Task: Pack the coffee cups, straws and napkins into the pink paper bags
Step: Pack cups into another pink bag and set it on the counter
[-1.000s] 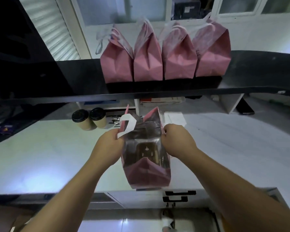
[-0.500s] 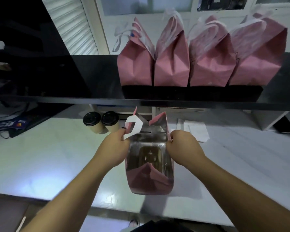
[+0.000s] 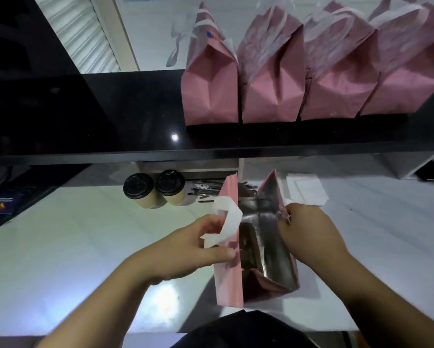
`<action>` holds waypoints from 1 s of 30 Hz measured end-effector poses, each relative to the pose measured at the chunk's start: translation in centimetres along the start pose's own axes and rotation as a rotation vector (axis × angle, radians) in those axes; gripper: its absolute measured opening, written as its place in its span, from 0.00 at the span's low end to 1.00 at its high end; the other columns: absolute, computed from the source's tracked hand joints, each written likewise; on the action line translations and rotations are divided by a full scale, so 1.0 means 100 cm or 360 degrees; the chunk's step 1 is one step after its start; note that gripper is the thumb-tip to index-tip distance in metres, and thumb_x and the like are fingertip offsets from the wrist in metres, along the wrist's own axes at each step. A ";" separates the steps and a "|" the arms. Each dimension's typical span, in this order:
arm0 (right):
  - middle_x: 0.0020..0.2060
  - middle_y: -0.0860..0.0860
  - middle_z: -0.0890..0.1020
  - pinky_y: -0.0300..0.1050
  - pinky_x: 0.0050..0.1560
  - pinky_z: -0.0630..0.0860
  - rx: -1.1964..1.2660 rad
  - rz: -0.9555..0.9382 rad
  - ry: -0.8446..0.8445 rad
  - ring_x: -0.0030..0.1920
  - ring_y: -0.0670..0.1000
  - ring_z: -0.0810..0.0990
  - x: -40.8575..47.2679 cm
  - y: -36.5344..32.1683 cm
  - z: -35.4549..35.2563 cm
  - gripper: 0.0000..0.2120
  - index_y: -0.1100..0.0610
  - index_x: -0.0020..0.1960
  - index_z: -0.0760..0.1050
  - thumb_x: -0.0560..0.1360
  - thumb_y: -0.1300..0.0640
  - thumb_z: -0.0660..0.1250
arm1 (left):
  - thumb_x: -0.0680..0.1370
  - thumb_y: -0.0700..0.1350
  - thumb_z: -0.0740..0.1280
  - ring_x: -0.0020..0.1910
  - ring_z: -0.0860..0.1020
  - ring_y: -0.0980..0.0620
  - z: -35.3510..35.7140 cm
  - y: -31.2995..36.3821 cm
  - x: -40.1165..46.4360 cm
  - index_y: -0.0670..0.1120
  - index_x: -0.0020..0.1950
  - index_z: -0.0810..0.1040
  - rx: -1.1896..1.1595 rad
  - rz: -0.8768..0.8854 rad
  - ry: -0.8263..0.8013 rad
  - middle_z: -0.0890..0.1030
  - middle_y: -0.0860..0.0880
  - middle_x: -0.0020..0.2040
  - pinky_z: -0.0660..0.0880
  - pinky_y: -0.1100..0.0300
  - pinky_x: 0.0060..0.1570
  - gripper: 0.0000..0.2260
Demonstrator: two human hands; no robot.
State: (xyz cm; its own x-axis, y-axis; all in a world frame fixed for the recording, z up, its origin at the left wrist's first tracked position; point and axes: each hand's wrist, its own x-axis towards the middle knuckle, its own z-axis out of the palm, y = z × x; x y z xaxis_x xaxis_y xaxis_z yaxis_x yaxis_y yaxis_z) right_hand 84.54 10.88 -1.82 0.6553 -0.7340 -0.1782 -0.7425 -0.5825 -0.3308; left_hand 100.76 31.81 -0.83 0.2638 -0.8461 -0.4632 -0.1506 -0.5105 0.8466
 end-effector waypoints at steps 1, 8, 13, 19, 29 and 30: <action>0.31 0.46 0.77 0.40 0.28 0.66 -0.0005 0.0004 0.0007 0.31 0.46 0.76 -0.001 -0.001 0.000 0.15 0.49 0.37 0.72 0.81 0.49 0.61 | 0.73 0.64 0.77 0.67 0.74 0.66 -0.006 -0.001 -0.001 0.66 0.74 0.69 0.0015 0.0007 -0.0045 0.75 0.67 0.71 0.72 0.55 0.71 0.31; 0.29 0.45 0.77 0.39 0.26 0.64 0.0000 -0.0031 0.0065 0.29 0.44 0.76 -0.008 -0.005 -0.001 0.17 0.47 0.33 0.68 0.80 0.46 0.61 | 0.76 0.48 0.75 0.59 0.83 0.54 -0.095 -0.021 0.017 0.58 0.56 0.84 0.0133 -0.0155 -0.0055 0.86 0.55 0.59 0.80 0.54 0.59 0.10; 0.29 0.44 0.78 0.38 0.27 0.65 0.0041 -0.0003 0.0025 0.30 0.44 0.77 -0.007 -0.008 0.001 0.16 0.47 0.34 0.71 0.80 0.46 0.60 | 0.76 0.51 0.71 0.51 0.82 0.48 -0.125 -0.047 0.089 0.48 0.67 0.78 0.0994 -0.0244 0.0847 0.82 0.48 0.60 0.78 0.56 0.44 0.20; 0.32 0.45 0.81 0.41 0.30 0.71 0.0008 0.0021 -0.0047 0.32 0.46 0.79 -0.002 -0.005 0.001 0.16 0.48 0.37 0.75 0.80 0.44 0.59 | 0.73 0.59 0.72 0.68 0.74 0.40 -0.128 -0.071 0.135 0.47 0.74 0.68 0.1411 -0.0510 0.0862 0.75 0.44 0.69 0.73 0.44 0.64 0.34; 0.35 0.47 0.83 0.46 0.37 0.82 0.0045 -0.0016 -0.0108 0.34 0.47 0.81 0.002 -0.002 0.001 0.14 0.50 0.43 0.79 0.80 0.45 0.61 | 0.68 0.57 0.79 0.63 0.76 0.41 -0.118 -0.050 0.118 0.48 0.74 0.71 0.1393 -0.0334 0.0923 0.77 0.45 0.67 0.77 0.46 0.60 0.37; 0.34 0.47 0.83 0.46 0.38 0.82 0.0048 -0.0031 -0.0102 0.33 0.46 0.81 0.002 -0.002 0.001 0.14 0.50 0.42 0.79 0.79 0.45 0.61 | 0.68 0.60 0.78 0.64 0.76 0.41 -0.112 -0.041 0.106 0.49 0.75 0.70 0.1351 -0.0270 0.0941 0.76 0.46 0.68 0.77 0.46 0.61 0.39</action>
State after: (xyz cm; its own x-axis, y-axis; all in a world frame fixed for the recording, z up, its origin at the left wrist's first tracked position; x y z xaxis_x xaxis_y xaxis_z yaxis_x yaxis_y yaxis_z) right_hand 84.78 10.85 -1.86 0.6778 -0.6983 -0.2302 -0.7257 -0.5849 -0.3624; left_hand 114.88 26.63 -6.28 0.7331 -0.6604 -0.1629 -0.6269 -0.7489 0.2147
